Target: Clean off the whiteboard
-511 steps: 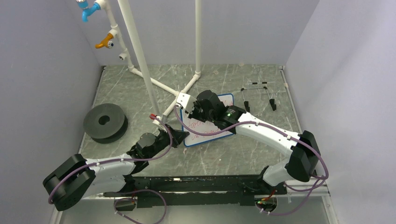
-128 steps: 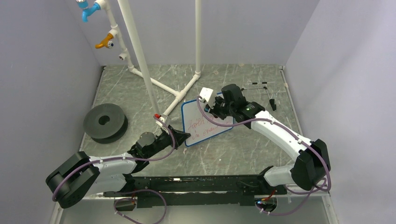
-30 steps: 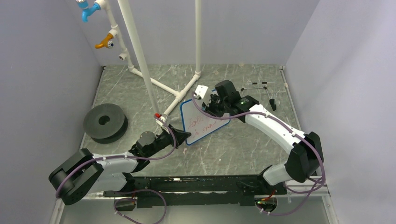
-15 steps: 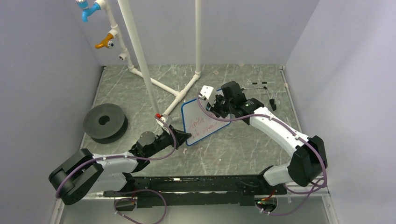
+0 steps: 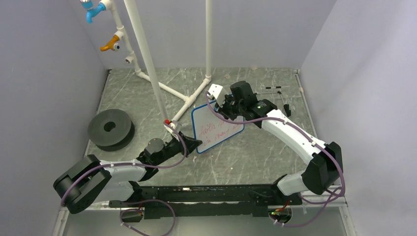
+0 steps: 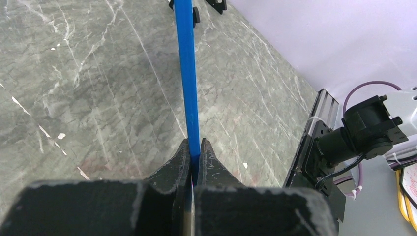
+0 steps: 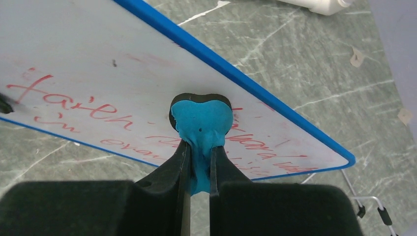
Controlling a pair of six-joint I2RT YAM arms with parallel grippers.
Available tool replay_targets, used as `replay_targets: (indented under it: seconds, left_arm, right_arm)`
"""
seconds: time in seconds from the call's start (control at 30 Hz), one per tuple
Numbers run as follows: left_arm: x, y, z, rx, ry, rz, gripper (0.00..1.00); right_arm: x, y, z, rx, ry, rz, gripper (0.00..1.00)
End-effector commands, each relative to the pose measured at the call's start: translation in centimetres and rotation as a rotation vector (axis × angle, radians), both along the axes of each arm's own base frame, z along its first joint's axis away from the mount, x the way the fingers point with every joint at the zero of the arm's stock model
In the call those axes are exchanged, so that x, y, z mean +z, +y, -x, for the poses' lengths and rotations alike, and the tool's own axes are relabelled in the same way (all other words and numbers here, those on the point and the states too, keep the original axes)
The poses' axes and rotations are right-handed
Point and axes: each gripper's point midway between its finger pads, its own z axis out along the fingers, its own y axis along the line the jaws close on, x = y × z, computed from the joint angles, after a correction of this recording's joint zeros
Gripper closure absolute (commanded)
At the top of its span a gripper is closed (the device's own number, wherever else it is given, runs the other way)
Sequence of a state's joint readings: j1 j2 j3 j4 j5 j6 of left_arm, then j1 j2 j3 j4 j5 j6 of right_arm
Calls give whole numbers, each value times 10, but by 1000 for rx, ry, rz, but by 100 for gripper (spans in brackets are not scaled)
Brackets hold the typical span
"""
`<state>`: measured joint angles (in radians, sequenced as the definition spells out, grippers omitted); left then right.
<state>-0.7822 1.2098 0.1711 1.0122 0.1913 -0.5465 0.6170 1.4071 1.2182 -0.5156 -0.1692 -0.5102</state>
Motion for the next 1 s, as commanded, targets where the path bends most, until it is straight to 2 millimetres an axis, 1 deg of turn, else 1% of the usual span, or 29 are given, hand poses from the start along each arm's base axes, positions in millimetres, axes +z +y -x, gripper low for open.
replay_targets:
  seconds: [0.0, 0.07, 0.2, 0.3, 0.37, 0.47, 0.57, 0.63, 0.7, 0.8, 0.87, 0.97]
  left_arm:
    - [28, -18, 22, -151, -82, 61, 100]
    - [28, -17, 22, -148, -85, 59, 100]
    - [28, -14, 22, -136, -87, 51, 100]
    - [29, -12, 21, -127, -90, 56, 100]
    - [29, -12, 22, -128, -90, 59, 100]
    - [30, -13, 22, -133, -88, 63, 100]
    - [29, -15, 22, -143, -83, 65, 100]
    - [29, -17, 24, -155, -81, 71, 100]
    - [30, -18, 24, -161, -83, 76, 100]
    - [29, -20, 26, -174, -80, 79, 100]
    - [29, -20, 26, -179, -79, 82, 100]
    - [30, -20, 27, -183, -82, 85, 100]
  right_arm:
    - [21, -13, -38, -154, -138, -18, 100]
    - [15, -21, -37, -173, -142, -1, 100]
    - [1, -28, -30, -148, -126, 34, 100]
    - [-18, -13, -3, 1, -43, 22, 100]
    - [-25, -5, 11, 75, -19, 22, 100]
    - [-21, 8, 26, 159, 4, 6, 100]
    - [-8, 23, 38, 235, 40, -51, 100]
    - [3, 29, 34, 222, 44, -91, 100]
    - [18, 29, 19, 164, 18, -125, 100]
    - [34, 19, -6, 46, -25, -154, 100]
    - [36, 10, -20, -28, -49, -150, 100]
    - [29, -8, -36, -130, -75, -116, 100]
